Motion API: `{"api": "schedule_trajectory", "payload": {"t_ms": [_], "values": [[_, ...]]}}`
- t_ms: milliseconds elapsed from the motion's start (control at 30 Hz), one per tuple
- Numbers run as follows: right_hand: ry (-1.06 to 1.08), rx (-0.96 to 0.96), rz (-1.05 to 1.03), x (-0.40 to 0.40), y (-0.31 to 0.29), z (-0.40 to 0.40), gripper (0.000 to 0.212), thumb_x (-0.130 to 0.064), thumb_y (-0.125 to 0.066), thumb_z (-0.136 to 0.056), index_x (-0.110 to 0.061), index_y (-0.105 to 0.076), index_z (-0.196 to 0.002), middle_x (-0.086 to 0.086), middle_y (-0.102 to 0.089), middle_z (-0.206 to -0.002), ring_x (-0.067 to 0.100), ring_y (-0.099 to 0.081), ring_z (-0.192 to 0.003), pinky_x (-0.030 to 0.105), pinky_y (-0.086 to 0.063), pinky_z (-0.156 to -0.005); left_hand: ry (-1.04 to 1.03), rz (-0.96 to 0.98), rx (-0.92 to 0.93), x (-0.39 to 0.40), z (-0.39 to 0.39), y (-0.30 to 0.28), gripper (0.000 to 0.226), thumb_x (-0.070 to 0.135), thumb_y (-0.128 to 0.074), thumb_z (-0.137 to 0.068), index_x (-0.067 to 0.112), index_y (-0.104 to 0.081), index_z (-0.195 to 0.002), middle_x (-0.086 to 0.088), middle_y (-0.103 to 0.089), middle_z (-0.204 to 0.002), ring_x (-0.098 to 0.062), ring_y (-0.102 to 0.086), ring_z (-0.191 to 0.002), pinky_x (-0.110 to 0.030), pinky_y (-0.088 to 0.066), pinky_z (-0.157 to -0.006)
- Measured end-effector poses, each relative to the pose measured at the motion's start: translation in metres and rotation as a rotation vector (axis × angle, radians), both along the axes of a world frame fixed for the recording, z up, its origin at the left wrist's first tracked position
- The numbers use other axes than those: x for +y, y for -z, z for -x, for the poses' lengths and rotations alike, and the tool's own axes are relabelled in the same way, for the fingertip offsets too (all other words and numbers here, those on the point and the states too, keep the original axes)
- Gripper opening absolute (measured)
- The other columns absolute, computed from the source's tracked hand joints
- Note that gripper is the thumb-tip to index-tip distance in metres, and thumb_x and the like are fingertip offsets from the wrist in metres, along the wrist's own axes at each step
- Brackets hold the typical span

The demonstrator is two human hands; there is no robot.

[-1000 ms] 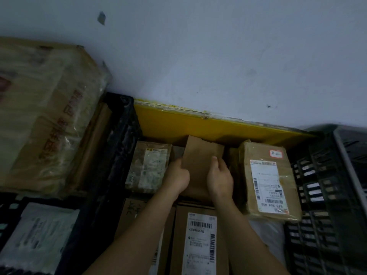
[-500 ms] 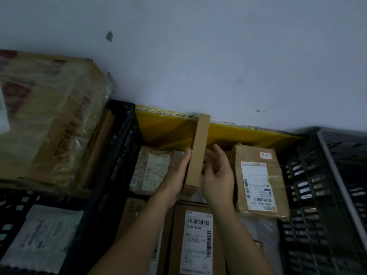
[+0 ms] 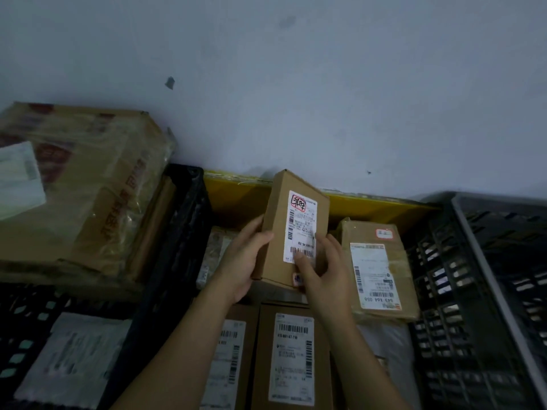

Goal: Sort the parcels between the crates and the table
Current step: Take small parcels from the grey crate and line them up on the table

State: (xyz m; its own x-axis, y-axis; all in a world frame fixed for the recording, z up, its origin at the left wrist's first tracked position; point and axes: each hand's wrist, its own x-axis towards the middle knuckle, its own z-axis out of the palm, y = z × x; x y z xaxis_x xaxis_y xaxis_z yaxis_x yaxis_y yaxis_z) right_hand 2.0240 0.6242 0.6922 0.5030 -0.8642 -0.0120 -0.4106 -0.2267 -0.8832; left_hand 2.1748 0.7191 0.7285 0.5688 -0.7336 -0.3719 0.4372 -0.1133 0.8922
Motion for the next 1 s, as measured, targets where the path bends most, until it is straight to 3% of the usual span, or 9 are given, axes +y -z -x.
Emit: {"api": "schedule_trajectory", "payload": {"t_ms": [33,100,167,267,400,567,667,800,1000], "values": [[0.017,-0.015,0.017,0.0,-0.002,0.002,0.058,-0.04,-0.074,-0.101,-0.037,-0.053,-0.155,-0.012,-0.037,-0.169,0.002,-0.041,-0.145,0.006,-0.052,-0.093,-0.068,-0.014,-0.063,0.0,0.0,-0.001,0.045,0.028,-0.058,-0.108,0.044,-0.055,-0.149,0.005,-0.075,-0.125,-0.017,-0.076,-0.108,-0.046,-0.065,-0.088],[0.054,-0.038,0.066,0.0,0.0,0.005,0.059,-0.041,-0.074,-0.099,-0.045,-0.051,-0.153,-0.019,-0.041,-0.164,0.005,-0.043,-0.147,0.038,-0.056,-0.109,-0.169,-0.045,-0.192,0.0,0.0,0.003,0.048,0.027,-0.058,-0.108,0.048,-0.051,-0.15,0.013,-0.07,-0.119,-0.011,-0.077,-0.098,-0.036,-0.065,-0.076],[0.048,-0.064,0.07,0.0,0.0,0.004,0.058,-0.043,-0.073,-0.1,-0.051,-0.048,-0.152,-0.023,-0.049,-0.156,0.008,-0.051,-0.143,0.05,-0.058,-0.106,-0.206,-0.057,-0.278,0.001,-0.001,0.009,0.047,0.031,-0.061,-0.107,0.045,-0.051,-0.151,0.014,-0.069,-0.125,-0.008,-0.076,-0.1,-0.03,-0.063,-0.073],[0.053,-0.084,0.001,-0.001,-0.003,0.004,0.059,-0.048,-0.069,-0.102,-0.053,-0.043,-0.155,-0.023,-0.054,-0.149,0.008,-0.061,-0.132,0.042,-0.064,-0.096,-0.246,-0.041,-0.333,0.002,0.0,0.014,0.05,0.035,-0.065,-0.105,0.038,-0.05,-0.153,0.015,-0.068,-0.131,0.0,-0.073,-0.104,-0.022,-0.062,-0.073],[-0.007,0.014,-0.053,-0.007,0.008,0.007,0.061,-0.048,-0.067,-0.104,-0.053,-0.039,-0.158,-0.018,-0.059,-0.145,0.005,-0.068,-0.12,0.037,-0.067,-0.087,-0.199,-0.162,-0.409,-0.002,0.005,0.018,0.047,0.038,-0.056,-0.11,0.035,-0.047,-0.156,0.007,-0.064,-0.136,-0.006,-0.069,-0.105,-0.025,-0.058,-0.075],[0.022,0.281,0.087,-0.017,0.024,0.01,0.048,-0.035,-0.058,-0.109,-0.05,-0.049,-0.155,-0.004,-0.061,-0.138,0.007,-0.066,-0.104,0.035,-0.063,-0.086,0.165,-0.544,-0.938,-0.005,-0.007,0.053,0.055,0.036,-0.049,-0.112,0.02,-0.039,-0.163,-0.001,-0.04,-0.164,-0.022,-0.039,-0.149,-0.036,-0.039,-0.118],[-0.004,0.402,0.116,-0.01,0.027,0.0,0.043,-0.024,-0.051,-0.112,-0.032,-0.055,-0.155,0.007,-0.051,-0.148,0.019,-0.064,-0.107,0.035,-0.058,-0.095,0.33,-0.688,-1.11,0.004,-0.02,0.081,0.061,0.045,-0.046,-0.109,0.022,-0.035,-0.164,-0.005,-0.037,-0.167,-0.028,-0.032,-0.153,-0.05,-0.035,-0.123],[0.004,0.47,0.037,-0.011,0.04,-0.017,0.038,-0.018,-0.054,-0.109,-0.023,-0.06,-0.146,0.014,-0.045,-0.155,0.032,-0.065,-0.119,0.042,-0.053,-0.105,0.454,-0.814,-1.049,0.018,-0.021,0.096,0.063,0.052,-0.038,-0.11,0.029,-0.028,-0.167,-0.006,-0.016,-0.177,-0.034,-0.008,-0.163,-0.055,-0.018,-0.13],[-0.081,0.545,-0.148,-0.026,0.072,-0.028,0.041,-0.025,-0.062,-0.107,-0.031,-0.058,-0.148,0.014,-0.039,-0.16,0.037,-0.051,-0.141,0.048,-0.046,-0.119,0.533,-0.86,-1.022,0.03,-0.021,0.109,0.058,0.055,-0.04,-0.108,0.027,-0.041,-0.159,-0.007,-0.013,-0.177,-0.033,-0.005,-0.163,-0.052,-0.019,-0.129]]}}
